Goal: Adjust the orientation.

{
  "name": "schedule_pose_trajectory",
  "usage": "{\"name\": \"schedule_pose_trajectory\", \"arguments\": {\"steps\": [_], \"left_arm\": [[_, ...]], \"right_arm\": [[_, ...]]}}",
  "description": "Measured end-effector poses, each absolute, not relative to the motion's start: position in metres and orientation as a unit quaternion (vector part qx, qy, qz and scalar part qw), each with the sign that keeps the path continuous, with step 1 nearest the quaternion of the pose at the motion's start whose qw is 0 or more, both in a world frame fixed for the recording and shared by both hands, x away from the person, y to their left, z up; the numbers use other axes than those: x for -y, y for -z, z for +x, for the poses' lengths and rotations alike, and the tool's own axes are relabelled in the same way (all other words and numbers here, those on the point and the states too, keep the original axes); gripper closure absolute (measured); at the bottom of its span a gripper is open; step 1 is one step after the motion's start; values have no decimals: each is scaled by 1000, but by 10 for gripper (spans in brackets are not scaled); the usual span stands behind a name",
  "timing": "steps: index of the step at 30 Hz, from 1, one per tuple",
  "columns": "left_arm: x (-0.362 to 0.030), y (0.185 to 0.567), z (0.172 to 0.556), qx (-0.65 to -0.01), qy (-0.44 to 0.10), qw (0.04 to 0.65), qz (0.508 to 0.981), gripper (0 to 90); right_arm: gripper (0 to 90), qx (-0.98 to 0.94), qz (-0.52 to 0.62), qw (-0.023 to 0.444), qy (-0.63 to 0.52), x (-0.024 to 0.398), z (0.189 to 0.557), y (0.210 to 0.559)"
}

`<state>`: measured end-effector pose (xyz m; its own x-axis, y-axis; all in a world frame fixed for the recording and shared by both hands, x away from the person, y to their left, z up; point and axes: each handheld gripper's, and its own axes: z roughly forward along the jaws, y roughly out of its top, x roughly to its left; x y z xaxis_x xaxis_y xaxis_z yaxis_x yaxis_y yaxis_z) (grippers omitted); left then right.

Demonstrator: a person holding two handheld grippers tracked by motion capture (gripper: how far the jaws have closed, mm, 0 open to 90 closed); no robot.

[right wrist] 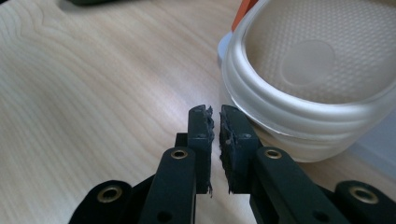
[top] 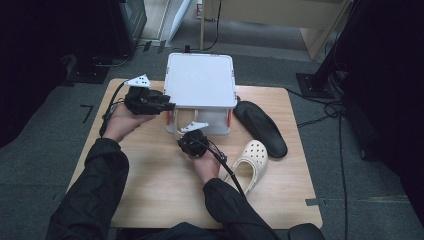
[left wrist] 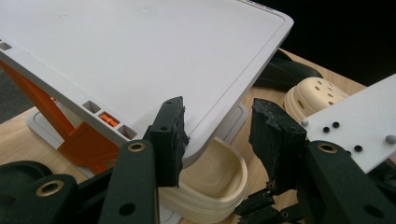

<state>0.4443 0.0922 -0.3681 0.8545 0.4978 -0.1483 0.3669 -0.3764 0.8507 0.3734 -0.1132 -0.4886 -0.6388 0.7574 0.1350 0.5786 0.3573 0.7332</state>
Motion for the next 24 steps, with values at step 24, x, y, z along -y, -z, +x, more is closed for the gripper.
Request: {"name": "schedule_pose_trajectory", "arguments": {"steps": [24], "left_arm": [[-94, 367, 446, -276, -44, 502, 819, 534]], "right_arm": [[694, -809, 390, 87, -431, 117, 361, 470]]}}
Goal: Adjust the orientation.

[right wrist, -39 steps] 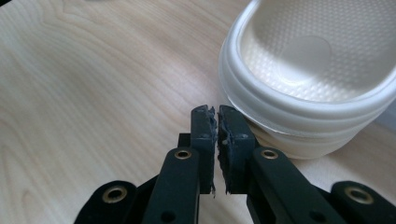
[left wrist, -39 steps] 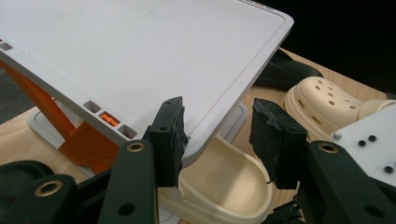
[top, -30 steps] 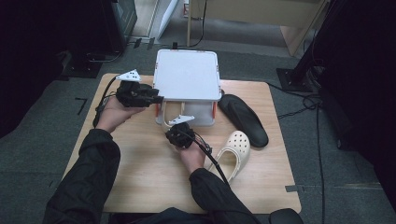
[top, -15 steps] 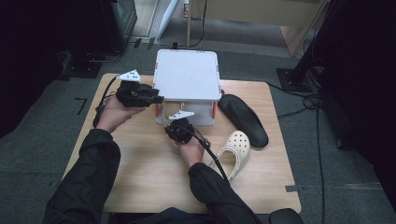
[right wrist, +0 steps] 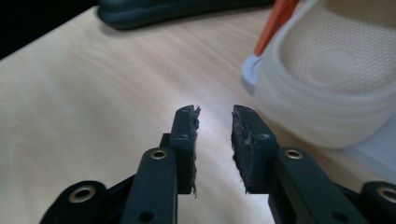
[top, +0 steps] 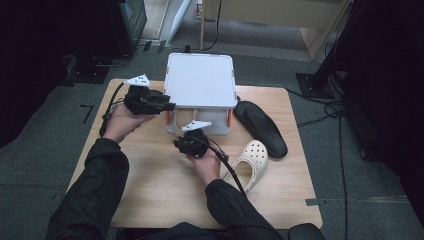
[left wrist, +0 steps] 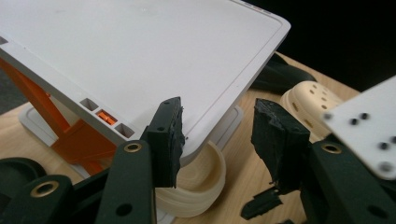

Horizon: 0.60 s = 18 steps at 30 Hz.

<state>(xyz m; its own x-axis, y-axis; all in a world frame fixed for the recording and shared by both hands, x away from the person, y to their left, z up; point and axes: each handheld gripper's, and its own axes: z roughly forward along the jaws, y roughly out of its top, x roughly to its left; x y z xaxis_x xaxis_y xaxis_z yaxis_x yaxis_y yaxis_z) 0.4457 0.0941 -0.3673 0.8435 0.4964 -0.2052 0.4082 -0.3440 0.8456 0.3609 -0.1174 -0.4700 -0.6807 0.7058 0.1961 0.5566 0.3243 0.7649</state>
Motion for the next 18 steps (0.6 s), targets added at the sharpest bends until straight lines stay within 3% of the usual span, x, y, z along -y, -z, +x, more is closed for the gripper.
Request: {"name": "schedule_pose_trajectory", "arguments": {"steps": [9, 18], "left_arm": [[-91, 366, 443, -276, -54, 493, 823, 517], [-91, 366, 443, -275, -54, 494, 823, 503]], "right_arm": [[601, -814, 372, 75, -440, 146, 332, 445], [568, -814, 371, 82, -439, 176, 319, 432]]}}
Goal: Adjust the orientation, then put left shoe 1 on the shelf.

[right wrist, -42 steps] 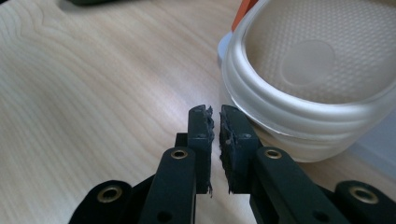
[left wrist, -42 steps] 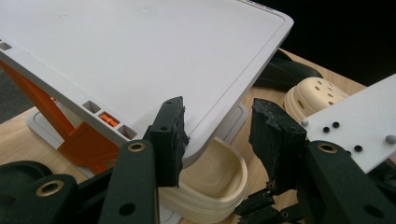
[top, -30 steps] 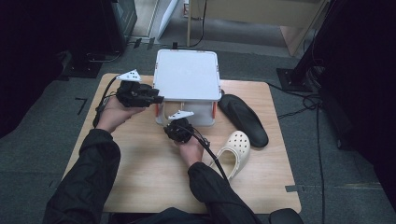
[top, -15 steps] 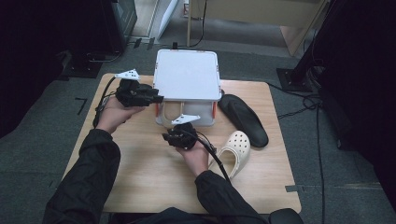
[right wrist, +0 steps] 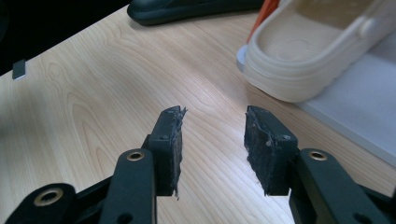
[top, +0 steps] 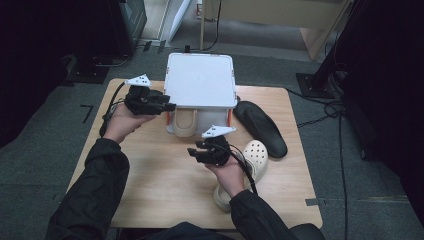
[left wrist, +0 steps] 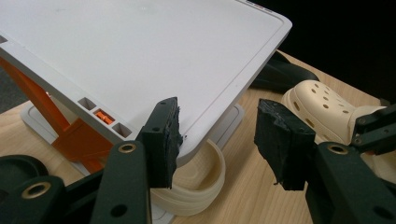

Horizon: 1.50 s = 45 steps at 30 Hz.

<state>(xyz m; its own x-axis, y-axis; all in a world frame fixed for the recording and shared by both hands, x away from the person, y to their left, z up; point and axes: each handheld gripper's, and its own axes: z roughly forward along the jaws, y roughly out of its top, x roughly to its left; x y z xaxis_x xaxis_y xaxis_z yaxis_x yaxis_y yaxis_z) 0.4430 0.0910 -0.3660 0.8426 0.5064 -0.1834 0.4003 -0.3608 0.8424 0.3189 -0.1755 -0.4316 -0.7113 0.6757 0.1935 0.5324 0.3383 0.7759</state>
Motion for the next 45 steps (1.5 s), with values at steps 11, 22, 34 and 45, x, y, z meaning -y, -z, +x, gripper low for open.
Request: {"name": "schedule_pose_trajectory", "arguments": {"steps": [11, 22, 34, 45], "left_arm": [[-91, 366, 443, -276, -52, 497, 821, 494], [-91, 367, 442, -276, -54, 498, 820, 496], [-92, 366, 445, -275, -55, 494, 823, 497], [-92, 365, 452, -281, -51, 492, 823, 490]], "right_arm": [[549, -810, 382, 96, -433, 215, 310, 423], [514, -811, 391, 113, -421, 247, 303, 421], [487, -796, 420, 127, -417, 279, 292, 422], [466, -783, 444, 141, -412, 301, 280, 423]]}}
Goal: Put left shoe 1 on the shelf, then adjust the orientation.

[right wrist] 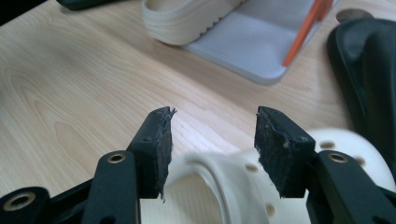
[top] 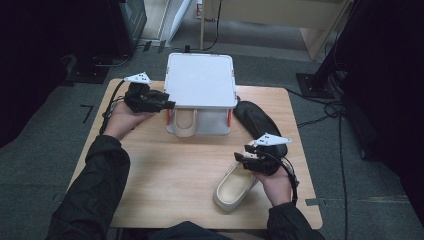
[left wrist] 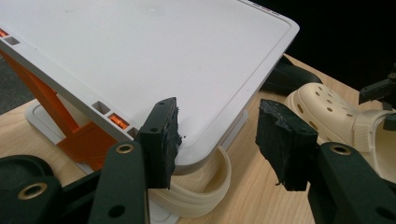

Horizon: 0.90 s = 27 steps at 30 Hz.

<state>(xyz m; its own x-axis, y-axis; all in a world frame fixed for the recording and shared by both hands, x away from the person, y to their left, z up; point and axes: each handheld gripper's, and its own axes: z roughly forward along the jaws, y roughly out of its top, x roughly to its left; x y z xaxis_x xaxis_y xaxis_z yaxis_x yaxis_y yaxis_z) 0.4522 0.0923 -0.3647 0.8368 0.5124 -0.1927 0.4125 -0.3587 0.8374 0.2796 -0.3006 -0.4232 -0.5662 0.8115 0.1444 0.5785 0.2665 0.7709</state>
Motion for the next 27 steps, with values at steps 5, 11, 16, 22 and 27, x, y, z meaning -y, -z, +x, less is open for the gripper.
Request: {"name": "schedule_pose_trajectory", "arguments": {"steps": [5, 11, 16, 22, 27], "left_arm": [[-91, 365, 455, -280, -50, 491, 824, 488], [-91, 365, 458, -281, -47, 492, 822, 485], [-90, 366, 458, -280, -46, 494, 822, 483], [-90, 366, 458, -280, -45, 495, 821, 483], [-90, 367, 458, -281, -44, 497, 819, 484]], "right_arm": [[441, -782, 454, 142, -404, 309, 271, 429], [415, -785, 466, 138, -383, 312, 263, 439], [409, -785, 464, 150, -382, 311, 260, 443], [414, -790, 463, 173, -361, 309, 258, 443], [462, -785, 483, 171, -348, 318, 260, 450]]}}
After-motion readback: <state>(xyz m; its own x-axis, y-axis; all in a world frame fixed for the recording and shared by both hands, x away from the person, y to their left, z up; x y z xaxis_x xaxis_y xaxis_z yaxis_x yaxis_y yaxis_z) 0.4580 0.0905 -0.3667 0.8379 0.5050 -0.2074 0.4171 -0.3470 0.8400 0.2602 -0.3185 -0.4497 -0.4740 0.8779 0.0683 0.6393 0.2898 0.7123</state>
